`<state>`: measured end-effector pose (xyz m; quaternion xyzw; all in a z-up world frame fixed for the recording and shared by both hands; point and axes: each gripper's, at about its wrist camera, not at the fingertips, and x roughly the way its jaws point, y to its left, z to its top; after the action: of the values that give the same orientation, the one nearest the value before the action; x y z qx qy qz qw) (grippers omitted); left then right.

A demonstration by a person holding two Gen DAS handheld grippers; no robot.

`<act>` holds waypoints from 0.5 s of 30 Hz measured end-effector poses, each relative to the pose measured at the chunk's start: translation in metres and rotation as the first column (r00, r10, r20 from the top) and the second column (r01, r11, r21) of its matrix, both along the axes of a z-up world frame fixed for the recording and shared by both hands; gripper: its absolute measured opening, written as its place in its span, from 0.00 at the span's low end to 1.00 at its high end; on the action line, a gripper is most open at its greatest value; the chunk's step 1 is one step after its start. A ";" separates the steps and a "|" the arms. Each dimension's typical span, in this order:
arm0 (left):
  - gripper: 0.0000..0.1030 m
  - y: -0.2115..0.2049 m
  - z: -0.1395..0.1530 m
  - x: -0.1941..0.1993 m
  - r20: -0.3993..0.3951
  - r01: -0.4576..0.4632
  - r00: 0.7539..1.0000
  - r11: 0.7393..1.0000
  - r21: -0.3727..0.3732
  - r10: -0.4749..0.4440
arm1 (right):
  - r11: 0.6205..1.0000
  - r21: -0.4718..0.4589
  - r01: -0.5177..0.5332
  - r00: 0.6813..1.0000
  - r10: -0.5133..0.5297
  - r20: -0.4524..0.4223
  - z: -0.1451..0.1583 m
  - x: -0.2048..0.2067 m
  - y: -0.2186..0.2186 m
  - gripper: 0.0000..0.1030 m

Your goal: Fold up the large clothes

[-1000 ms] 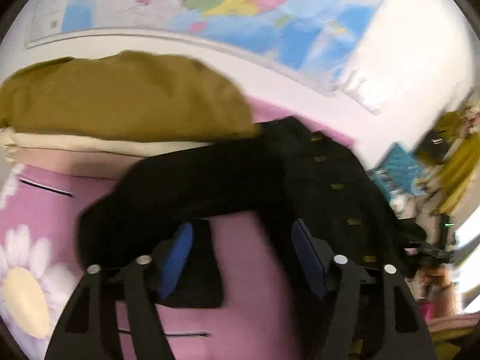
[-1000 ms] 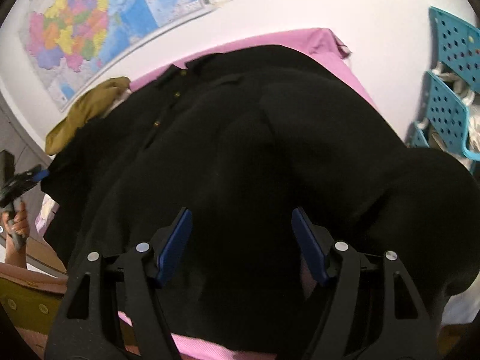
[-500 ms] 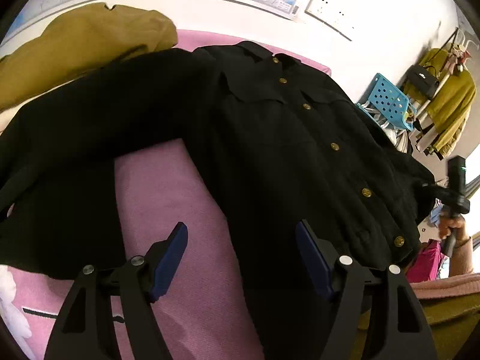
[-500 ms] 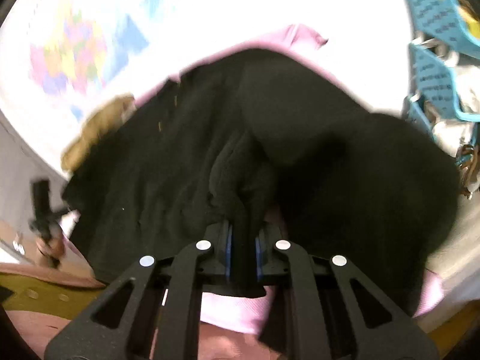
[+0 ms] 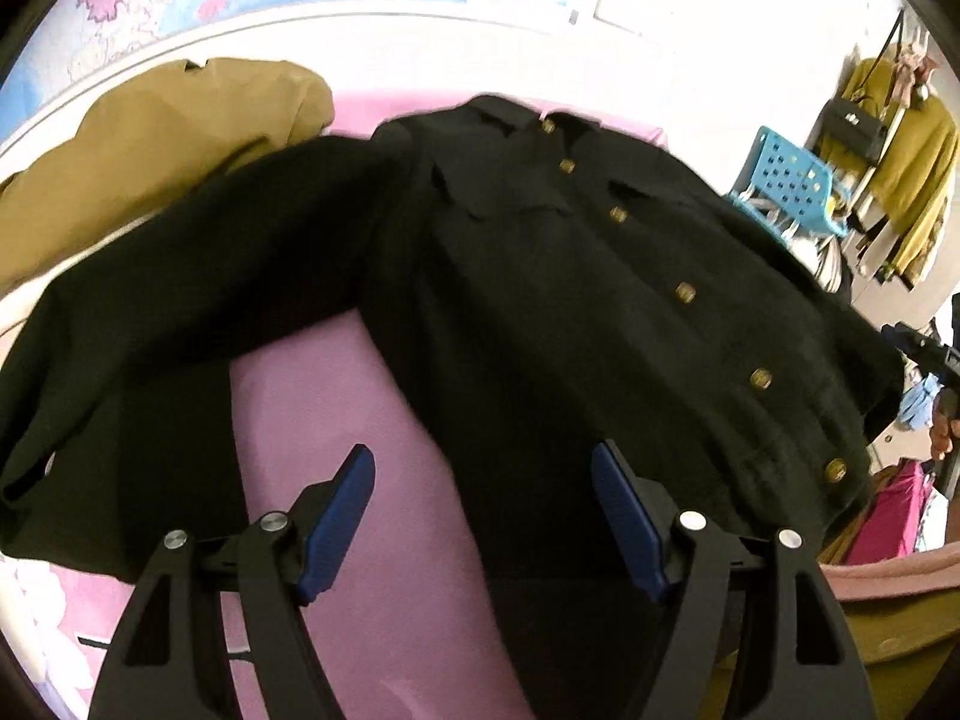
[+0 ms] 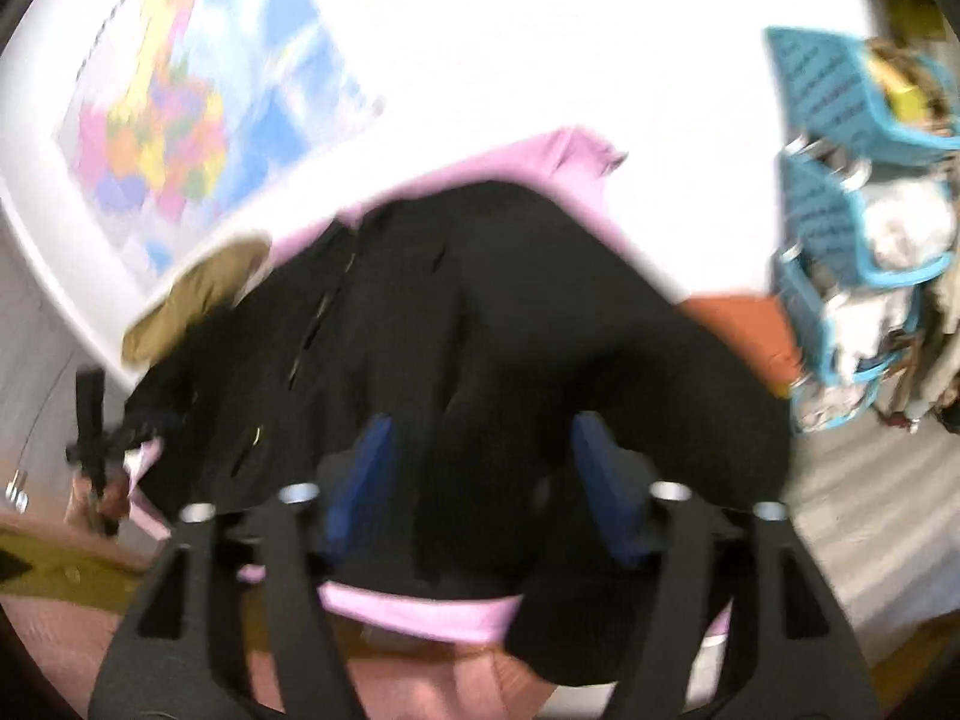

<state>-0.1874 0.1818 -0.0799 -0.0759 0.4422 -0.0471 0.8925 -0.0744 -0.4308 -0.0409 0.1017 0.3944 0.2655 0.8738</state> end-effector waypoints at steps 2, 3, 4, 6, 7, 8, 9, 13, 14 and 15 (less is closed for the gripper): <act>0.70 -0.002 0.004 0.004 0.014 0.001 1.000 1.000 0.002 -0.001 | 0.990 -0.064 0.124 0.992 -0.125 -0.002 -0.004 0.009 -0.025 0.83; 0.70 -0.004 0.007 0.006 0.023 0.007 1.000 1.000 -0.001 -0.007 | 0.985 -0.074 0.153 0.988 -0.155 -0.022 -0.010 0.014 -0.034 0.84; 0.70 -0.007 0.008 0.008 0.028 0.013 1.000 1.000 -0.003 -0.012 | 0.982 -0.072 0.175 0.981 -0.179 -0.067 -0.022 0.021 -0.045 0.85; 0.72 -0.013 0.010 0.012 0.037 0.029 0.999 1.000 -0.008 -0.029 | 0.981 -0.013 0.196 0.967 -0.195 -0.163 -0.043 0.029 -0.058 0.85; 0.75 -0.015 0.010 0.013 0.038 0.034 0.999 0.999 -0.008 -0.034 | 0.981 0.004 0.193 0.963 -0.188 -0.196 -0.053 0.031 -0.060 0.76; 0.75 -0.016 0.011 0.015 0.038 0.040 0.998 0.999 -0.008 -0.039 | 0.985 0.020 0.173 0.967 -0.166 -0.193 -0.056 0.030 -0.058 0.57; 0.75 -0.019 0.011 0.018 0.035 0.047 0.998 0.999 -0.005 -0.047 | 0.988 0.043 0.146 0.973 -0.136 -0.185 -0.056 0.028 -0.056 0.46; 0.75 -0.025 0.010 0.030 0.029 0.062 0.998 0.998 -0.003 -0.062 | 0.995 0.025 0.094 0.993 -0.092 -0.070 -0.018 0.030 -0.045 0.11; 0.76 -0.025 0.010 0.032 0.031 0.063 0.998 0.998 -0.005 -0.063 | 0.995 0.035 0.090 0.996 -0.089 -0.030 -0.001 0.034 -0.049 0.11; 0.76 -0.026 0.011 0.035 0.036 0.065 0.997 0.998 -0.010 -0.064 | 0.995 0.034 0.092 0.996 -0.092 -0.001 0.014 0.038 -0.048 0.11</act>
<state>-0.1523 0.1562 -0.0687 -0.0657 0.4279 -0.0796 0.8979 -0.0360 -0.4792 -0.0265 0.1346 0.3844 0.2320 0.8834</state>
